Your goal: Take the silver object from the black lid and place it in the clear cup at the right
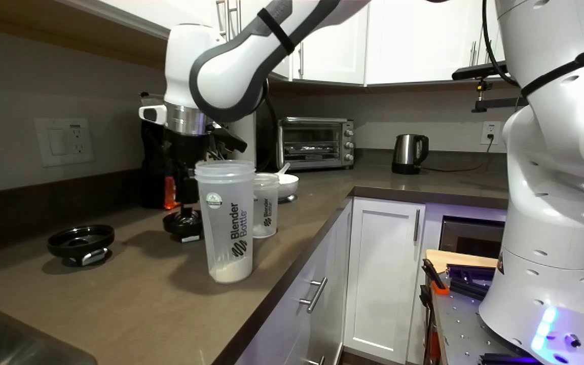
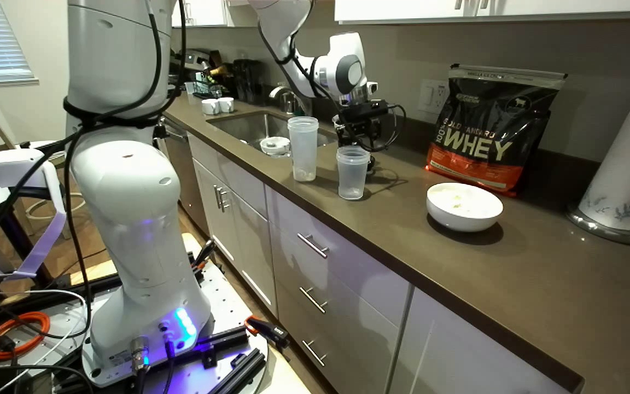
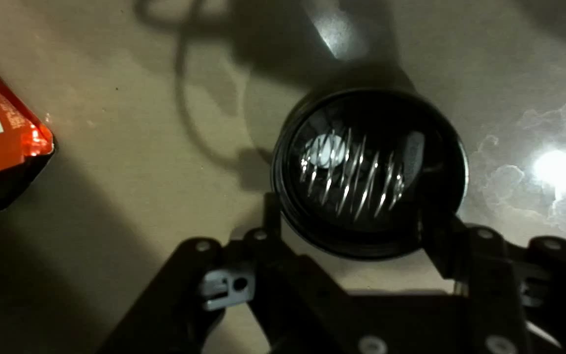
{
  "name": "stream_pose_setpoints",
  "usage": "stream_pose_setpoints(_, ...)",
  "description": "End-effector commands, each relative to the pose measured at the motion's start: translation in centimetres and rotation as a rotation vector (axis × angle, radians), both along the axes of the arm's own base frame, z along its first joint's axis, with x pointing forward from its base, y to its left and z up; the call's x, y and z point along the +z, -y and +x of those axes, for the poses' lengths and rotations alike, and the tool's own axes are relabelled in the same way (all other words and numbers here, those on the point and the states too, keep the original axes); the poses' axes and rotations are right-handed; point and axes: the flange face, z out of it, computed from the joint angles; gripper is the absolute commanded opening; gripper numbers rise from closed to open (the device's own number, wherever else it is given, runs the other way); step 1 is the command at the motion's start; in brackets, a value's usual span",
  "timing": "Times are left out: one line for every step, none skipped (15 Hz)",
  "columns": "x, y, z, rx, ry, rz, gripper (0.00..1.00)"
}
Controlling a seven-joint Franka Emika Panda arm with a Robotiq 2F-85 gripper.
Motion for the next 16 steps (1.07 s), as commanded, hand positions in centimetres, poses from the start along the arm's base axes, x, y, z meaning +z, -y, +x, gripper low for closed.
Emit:
stream_pose_setpoints(0.0, 0.3, 0.6, 0.022, -0.005, 0.012, 0.61)
stream_pose_setpoints(0.0, 0.3, 0.6, 0.021, -0.009, 0.015, 0.56)
stream_pose_setpoints(-0.1, 0.3, 0.6, 0.02, -0.012, 0.016, 0.58)
stream_pose_setpoints(-0.1, 0.3, 0.6, 0.019, -0.014, 0.015, 0.6)
stream_pose_setpoints(-0.2, 0.3, 0.5, 0.018, -0.016, 0.017, 0.62)
stream_pose_setpoints(-0.2, 0.3, 0.5, 0.018, -0.02, 0.018, 0.59)
stream_pose_setpoints(-0.2, 0.3, 0.5, 0.016, -0.027, 0.021, 0.66)
stream_pose_setpoints(-0.3, 0.3, 0.5, 0.014, -0.029, 0.021, 0.65)
stream_pose_setpoints(-0.4, 0.2, 0.4, 0.011, -0.041, 0.021, 0.65)
stream_pose_setpoints(-0.5, 0.2, 0.4, 0.008, -0.044, 0.019, 0.66)
stream_pose_setpoints(-0.6, 0.2, 0.3, 0.01, -0.05, 0.019, 0.7)
stream_pose_setpoints(-0.7, 0.2, 0.3, 0.01, -0.053, 0.018, 0.68)
stream_pose_setpoints(-0.8, 0.1, 0.3, 0.01, -0.058, 0.019, 0.68)
stream_pose_setpoints(-0.9, 0.0, 0.2, 0.012, -0.062, 0.018, 0.65)
stream_pose_setpoints(-1.1, -0.1, 0.2, 0.012, -0.064, 0.02, 0.53)
stream_pose_setpoints(-1.2, -0.2, 0.1, 0.011, -0.067, 0.021, 0.51)
